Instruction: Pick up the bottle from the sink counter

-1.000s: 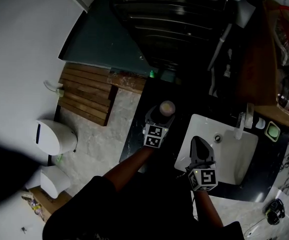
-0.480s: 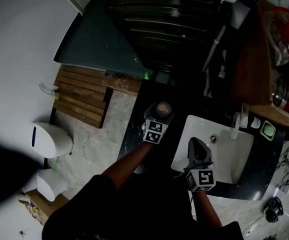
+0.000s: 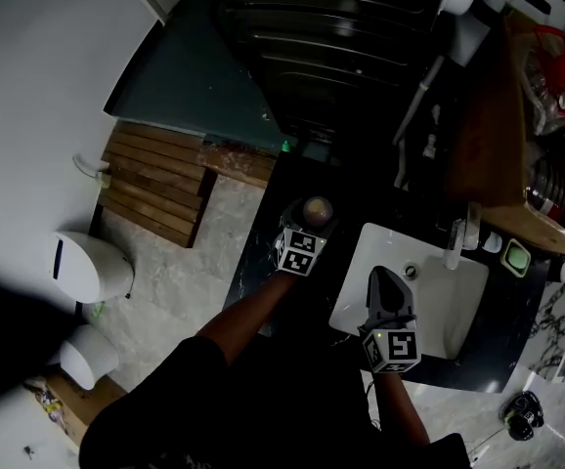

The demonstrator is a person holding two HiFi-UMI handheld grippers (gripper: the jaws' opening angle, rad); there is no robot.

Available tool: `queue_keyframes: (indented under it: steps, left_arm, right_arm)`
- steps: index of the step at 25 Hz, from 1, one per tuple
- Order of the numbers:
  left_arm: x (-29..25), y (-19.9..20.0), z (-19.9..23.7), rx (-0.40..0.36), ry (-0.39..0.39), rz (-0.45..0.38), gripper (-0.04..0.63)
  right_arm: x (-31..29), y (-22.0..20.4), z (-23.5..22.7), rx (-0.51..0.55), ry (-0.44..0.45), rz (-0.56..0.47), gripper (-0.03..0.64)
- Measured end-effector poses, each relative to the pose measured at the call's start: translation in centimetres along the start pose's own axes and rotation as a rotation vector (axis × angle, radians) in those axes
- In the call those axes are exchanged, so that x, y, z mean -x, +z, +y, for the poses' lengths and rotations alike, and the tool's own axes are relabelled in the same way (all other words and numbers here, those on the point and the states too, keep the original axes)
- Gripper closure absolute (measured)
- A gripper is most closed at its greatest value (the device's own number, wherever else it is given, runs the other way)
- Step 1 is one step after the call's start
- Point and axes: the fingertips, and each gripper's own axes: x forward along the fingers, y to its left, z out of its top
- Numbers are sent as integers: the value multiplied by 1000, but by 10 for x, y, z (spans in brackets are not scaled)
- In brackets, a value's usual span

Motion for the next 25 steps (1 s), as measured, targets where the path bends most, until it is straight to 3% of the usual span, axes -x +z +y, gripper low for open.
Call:
queue_keyframes:
  steps: [9,19,25]
  left_arm:
    - [39,8,-10,-49,-47,-59,219]
    - [103,26,-3,21,-21,-141,219]
    - [153,39,-6,87,-71,-206,219]
  right_arm:
    - [4,4,13,20,8,-10,577]
    - [1,2,28,88,-4,-10,577]
    - [3,2,55,118,-22,-20,577]
